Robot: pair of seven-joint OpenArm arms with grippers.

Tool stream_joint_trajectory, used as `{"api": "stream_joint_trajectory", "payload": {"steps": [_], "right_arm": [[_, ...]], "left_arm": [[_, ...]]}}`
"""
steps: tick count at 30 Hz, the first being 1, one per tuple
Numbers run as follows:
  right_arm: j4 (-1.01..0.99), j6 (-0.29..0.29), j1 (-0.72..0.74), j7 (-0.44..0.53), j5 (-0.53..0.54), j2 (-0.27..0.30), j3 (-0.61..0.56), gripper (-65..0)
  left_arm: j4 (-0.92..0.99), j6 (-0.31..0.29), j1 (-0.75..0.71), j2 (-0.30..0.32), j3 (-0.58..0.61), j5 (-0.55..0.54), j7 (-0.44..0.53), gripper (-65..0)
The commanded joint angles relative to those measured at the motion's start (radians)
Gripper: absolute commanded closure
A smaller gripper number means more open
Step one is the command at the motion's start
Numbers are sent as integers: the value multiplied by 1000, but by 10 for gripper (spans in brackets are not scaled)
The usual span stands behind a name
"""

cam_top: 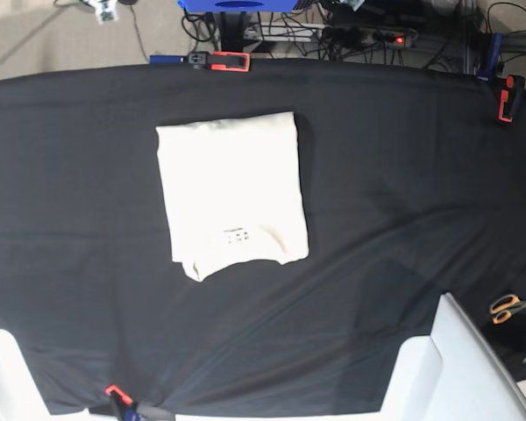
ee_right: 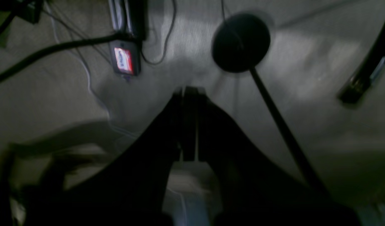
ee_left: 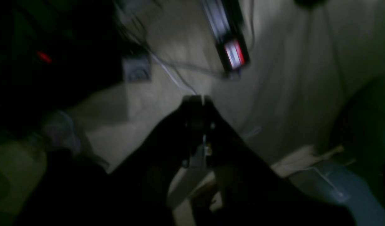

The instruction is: Fold the T-shirt properly

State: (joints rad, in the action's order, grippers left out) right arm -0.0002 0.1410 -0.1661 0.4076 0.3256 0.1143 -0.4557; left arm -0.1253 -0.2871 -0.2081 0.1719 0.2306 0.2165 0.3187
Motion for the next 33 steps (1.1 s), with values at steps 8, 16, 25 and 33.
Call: {"api": "stream_joint_trajectory", "payload": {"steps": [8, 16, 25, 33], "right_arm": [[22, -5, 7, -151, 4, -6, 2, -8], [21, -5, 7, -192, 4, -6, 2, -8], [24, -5, 7, -187, 4, 0, 1, -8], [24, -5, 10, -187, 4, 3, -1, -8]], "left_arm": [[-3, -7, 12, -35, 2, 2, 17, 0], [2, -7, 28, -36, 2, 2, 13, 0], [3, -7, 48, -33, 3, 2, 12, 0], [3, -7, 55, -38, 3, 2, 12, 0]]}}
